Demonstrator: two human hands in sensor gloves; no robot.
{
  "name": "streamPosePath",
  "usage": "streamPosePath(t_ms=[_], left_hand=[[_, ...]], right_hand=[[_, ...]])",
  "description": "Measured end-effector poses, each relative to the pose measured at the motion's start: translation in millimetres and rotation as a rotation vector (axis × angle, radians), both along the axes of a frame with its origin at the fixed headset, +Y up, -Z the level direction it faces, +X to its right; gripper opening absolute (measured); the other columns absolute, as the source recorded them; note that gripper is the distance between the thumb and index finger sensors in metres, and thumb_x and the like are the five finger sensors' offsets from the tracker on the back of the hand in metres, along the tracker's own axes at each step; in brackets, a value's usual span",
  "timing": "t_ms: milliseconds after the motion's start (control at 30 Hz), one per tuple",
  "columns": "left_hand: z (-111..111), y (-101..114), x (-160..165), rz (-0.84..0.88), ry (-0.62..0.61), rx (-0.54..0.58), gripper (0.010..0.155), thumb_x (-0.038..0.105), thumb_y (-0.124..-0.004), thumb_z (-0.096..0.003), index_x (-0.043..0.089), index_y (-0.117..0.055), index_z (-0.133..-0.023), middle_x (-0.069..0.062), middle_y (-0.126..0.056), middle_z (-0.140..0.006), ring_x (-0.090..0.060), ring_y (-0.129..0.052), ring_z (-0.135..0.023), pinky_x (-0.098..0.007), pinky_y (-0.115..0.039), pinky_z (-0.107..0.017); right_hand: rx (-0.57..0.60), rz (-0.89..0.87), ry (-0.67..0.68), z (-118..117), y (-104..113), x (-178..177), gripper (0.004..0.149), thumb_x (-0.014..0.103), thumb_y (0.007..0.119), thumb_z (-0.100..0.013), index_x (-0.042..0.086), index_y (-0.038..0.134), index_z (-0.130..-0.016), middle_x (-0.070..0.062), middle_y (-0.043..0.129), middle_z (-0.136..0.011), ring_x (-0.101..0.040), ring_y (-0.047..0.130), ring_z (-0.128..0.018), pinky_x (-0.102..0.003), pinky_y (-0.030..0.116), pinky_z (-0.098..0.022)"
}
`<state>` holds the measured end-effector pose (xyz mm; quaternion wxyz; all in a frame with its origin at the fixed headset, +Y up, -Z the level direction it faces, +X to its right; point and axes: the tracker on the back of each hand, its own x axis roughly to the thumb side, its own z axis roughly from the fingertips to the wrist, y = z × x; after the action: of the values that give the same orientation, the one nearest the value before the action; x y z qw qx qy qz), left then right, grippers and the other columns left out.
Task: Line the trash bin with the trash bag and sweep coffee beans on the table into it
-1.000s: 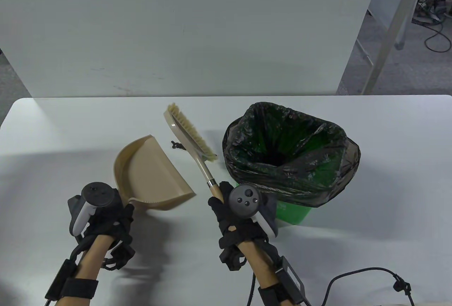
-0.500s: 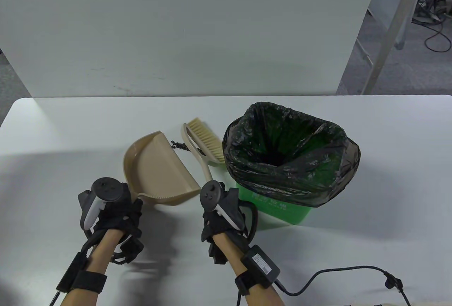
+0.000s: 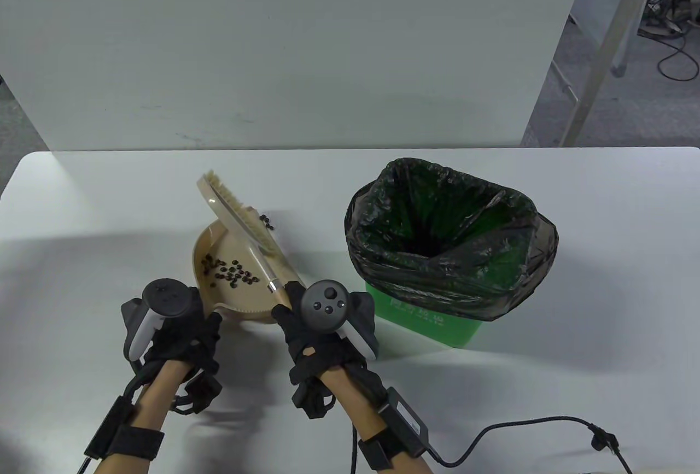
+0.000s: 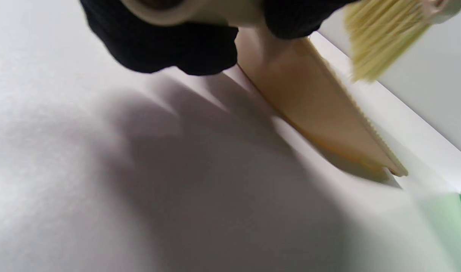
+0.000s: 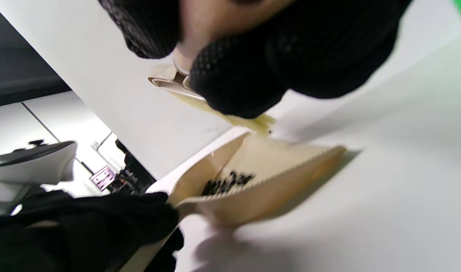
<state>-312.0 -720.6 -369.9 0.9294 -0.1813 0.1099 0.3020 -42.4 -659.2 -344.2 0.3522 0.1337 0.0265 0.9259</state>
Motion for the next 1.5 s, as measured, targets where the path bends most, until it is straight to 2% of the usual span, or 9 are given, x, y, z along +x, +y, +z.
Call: streamPosePath(t_ms=[100, 333, 600, 700, 800, 933, 1133, 1300, 1500], left_hand=[[-0.2, -0.2, -0.1, 0.002, -0.002, 0.003, 0.077, 0.033, -0.064, -0.0658, 0.003, -0.017, -0.119, -0.025, -0.052, -0.114, -0.03, -0.091, -0.073, -0.045, -0.088, -0.047], [-0.3, 2.3, -1.3, 0.013, 0.011, 0.013, 0.076, 0.032, -0.064, -0.0658, 0.001, -0.018, -0.118, -0.026, -0.053, -0.113, -0.031, -0.091, -0.072, -0.046, -0.088, -0.045], [1.0, 4.1, -8.6, -0.023, 0.046, 0.015, 0.076, 0.032, -0.064, -0.0657, 0.001, -0.019, -0.119, -0.028, -0.054, -0.112, -0.031, -0.092, -0.071, -0.046, -0.089, -0.044], [0.9, 4.6, -8.9, -0.024, 0.042, 0.016, 0.076, 0.032, -0.065, -0.0657, 0.001, -0.02, -0.119, -0.028, -0.054, -0.112, -0.031, -0.092, -0.071, -0.046, -0.089, -0.044], [0.8, 2.8, -9.8, -0.024, 0.042, 0.012, 0.076, 0.032, -0.064, -0.0657, 0.001, -0.019, -0.119, -0.028, -0.054, -0.112, -0.031, -0.092, -0.072, -0.046, -0.089, -0.045], [1.8, 1.8, -10.3, -0.01, 0.047, 0.011, 0.076, 0.032, -0.064, -0.0658, 0.001, -0.019, -0.119, -0.028, -0.054, -0.112, -0.031, -0.091, -0.073, -0.046, -0.088, -0.046], [1.8, 0.5, -11.6, 0.006, 0.043, 0.007, 0.077, 0.031, -0.064, -0.0658, 0.0, -0.017, -0.118, -0.028, -0.053, -0.112, -0.032, -0.09, -0.073, -0.048, -0.087, -0.047], [2.1, -1.7, -15.3, 0.056, 0.052, 0.019, 0.077, 0.031, -0.064, -0.0659, 0.0, -0.017, -0.118, -0.026, -0.052, -0.113, -0.032, -0.089, -0.074, -0.048, -0.086, -0.048], [0.9, 2.0, -18.0, 0.046, 0.091, 0.026, 0.076, 0.031, -0.065, -0.0658, 0.0, -0.019, -0.118, -0.027, -0.054, -0.112, -0.031, -0.09, -0.073, -0.047, -0.087, -0.046]], right_hand=[[0.03, 0.075, -0.064, -2.0, -3.8, 10.7, 0.06, 0.033, 0.061, -0.064, -0.005, 0.048, -0.109, -0.019, 0.085, -0.084, -0.021, 0.098, -0.047, -0.041, 0.091, -0.032], [-0.018, 0.206, -0.153, -15.4, -20.4, 26.1, 0.06, 0.033, 0.061, -0.064, -0.004, 0.048, -0.109, -0.019, 0.085, -0.085, -0.023, 0.098, -0.048, -0.042, 0.09, -0.033], [-0.044, 0.497, -0.173, -46.7, -31.6, -13.3, 0.06, 0.034, 0.061, -0.064, -0.003, 0.048, -0.11, -0.018, 0.085, -0.086, -0.022, 0.098, -0.049, -0.041, 0.091, -0.035], [-0.075, 0.486, -0.086, -48.2, -27.6, -31.5, 0.06, 0.033, 0.061, -0.064, -0.003, 0.047, -0.11, -0.018, 0.085, -0.085, -0.021, 0.098, -0.048, -0.041, 0.091, -0.033], [-0.075, 0.475, 0.081, -38.9, -14.1, -40.5, 0.06, 0.034, 0.061, -0.063, -0.002, 0.049, -0.109, -0.017, 0.086, -0.084, -0.02, 0.099, -0.047, -0.04, 0.092, -0.033], [-0.048, 0.289, 0.13, -18.7, 7.9, -32.8, 0.059, 0.033, 0.061, -0.064, -0.004, 0.049, -0.109, -0.018, 0.087, -0.083, -0.02, 0.1, -0.046, -0.039, 0.093, -0.031], [0.046, 0.234, 0.103, 8.3, 22.1, -2.9, 0.059, 0.033, 0.06, -0.064, -0.004, 0.049, -0.109, -0.018, 0.087, -0.084, -0.021, 0.099, -0.046, -0.04, 0.092, -0.032], [0.056, 0.175, 0.013, 13.4, 3.1, 27.1, 0.059, 0.033, 0.06, -0.064, -0.004, 0.05, -0.109, -0.018, 0.087, -0.083, -0.021, 0.099, -0.046, -0.04, 0.092, -0.032], [0.007, 0.262, -0.076, 2.6, -10.5, 41.0, 0.058, 0.032, 0.06, -0.064, -0.003, 0.05, -0.109, -0.019, 0.087, -0.084, -0.023, 0.099, -0.046, -0.042, 0.092, -0.032]])
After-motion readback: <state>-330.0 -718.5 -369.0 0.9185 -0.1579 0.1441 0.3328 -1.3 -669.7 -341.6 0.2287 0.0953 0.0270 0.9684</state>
